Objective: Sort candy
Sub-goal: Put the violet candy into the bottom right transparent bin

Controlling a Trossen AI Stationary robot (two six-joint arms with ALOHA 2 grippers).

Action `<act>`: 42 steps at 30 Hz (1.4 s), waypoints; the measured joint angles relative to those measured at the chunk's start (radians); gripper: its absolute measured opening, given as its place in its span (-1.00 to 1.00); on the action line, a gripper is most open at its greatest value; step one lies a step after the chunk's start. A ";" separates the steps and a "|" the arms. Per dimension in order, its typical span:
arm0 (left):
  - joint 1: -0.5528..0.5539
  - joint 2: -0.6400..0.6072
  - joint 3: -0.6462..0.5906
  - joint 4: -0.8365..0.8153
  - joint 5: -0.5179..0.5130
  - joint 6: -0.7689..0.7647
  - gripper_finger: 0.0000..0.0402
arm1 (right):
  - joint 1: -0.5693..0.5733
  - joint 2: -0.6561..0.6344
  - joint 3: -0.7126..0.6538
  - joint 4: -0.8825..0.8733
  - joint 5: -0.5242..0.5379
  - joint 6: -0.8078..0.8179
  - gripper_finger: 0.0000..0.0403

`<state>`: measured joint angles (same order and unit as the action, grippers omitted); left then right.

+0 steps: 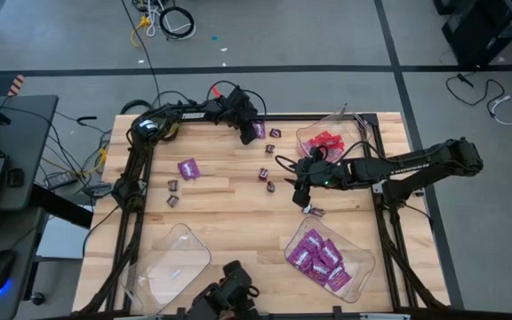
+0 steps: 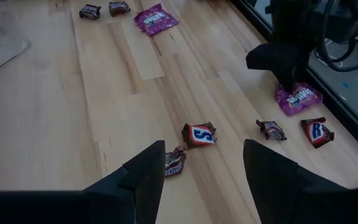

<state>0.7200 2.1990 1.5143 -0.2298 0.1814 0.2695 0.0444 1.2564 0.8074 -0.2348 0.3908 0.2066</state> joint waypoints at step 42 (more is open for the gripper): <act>-0.425 -0.402 -0.013 -0.079 -0.127 0.278 -1.00 | 0.069 -0.111 0.093 -0.143 0.165 0.366 0.10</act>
<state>0.2951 1.7968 1.5012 -0.3084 0.0547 0.5476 0.1138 1.1453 0.9009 -0.3777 0.5555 0.5721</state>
